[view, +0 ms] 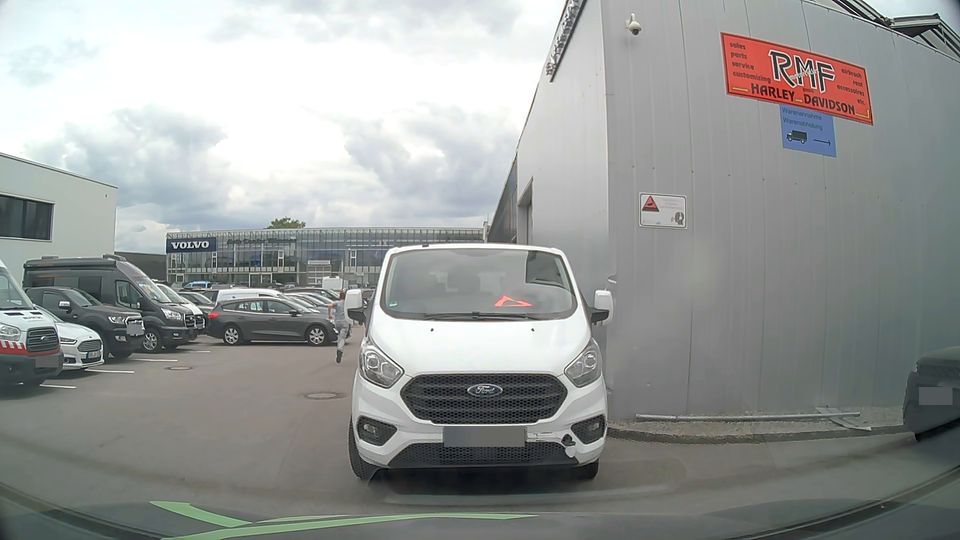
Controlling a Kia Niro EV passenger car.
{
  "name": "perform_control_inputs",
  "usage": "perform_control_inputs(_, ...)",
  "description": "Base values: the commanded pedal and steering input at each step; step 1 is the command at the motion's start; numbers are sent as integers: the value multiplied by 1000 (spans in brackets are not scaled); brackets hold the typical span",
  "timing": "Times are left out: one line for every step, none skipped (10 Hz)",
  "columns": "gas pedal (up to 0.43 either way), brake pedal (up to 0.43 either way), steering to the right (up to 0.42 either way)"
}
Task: Follow the waypoints while adhering to traffic rules and regulations
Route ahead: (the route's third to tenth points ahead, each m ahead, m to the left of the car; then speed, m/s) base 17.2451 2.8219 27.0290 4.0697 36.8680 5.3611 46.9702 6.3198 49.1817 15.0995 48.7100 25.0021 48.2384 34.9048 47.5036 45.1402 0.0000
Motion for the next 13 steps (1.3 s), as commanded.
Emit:
perform_control_inputs(0,457,-462)
perform_control_inputs(0,457,-462)
perform_control_inputs(0,457,-462)
perform_control_inputs(0,457,-463)
perform_control_inputs(0,457,-462)
perform_control_inputs(0,457,-463)
perform_control_inputs(0,457,-462)
perform_control_inputs(0,457,-463)
perform_control_inputs(0,457,-462)
perform_control_inputs(0,457,-462)
perform_control_inputs(0,457,-462)
perform_control_inputs(0,457,-462)
perform_control_inputs(0,457,-462)
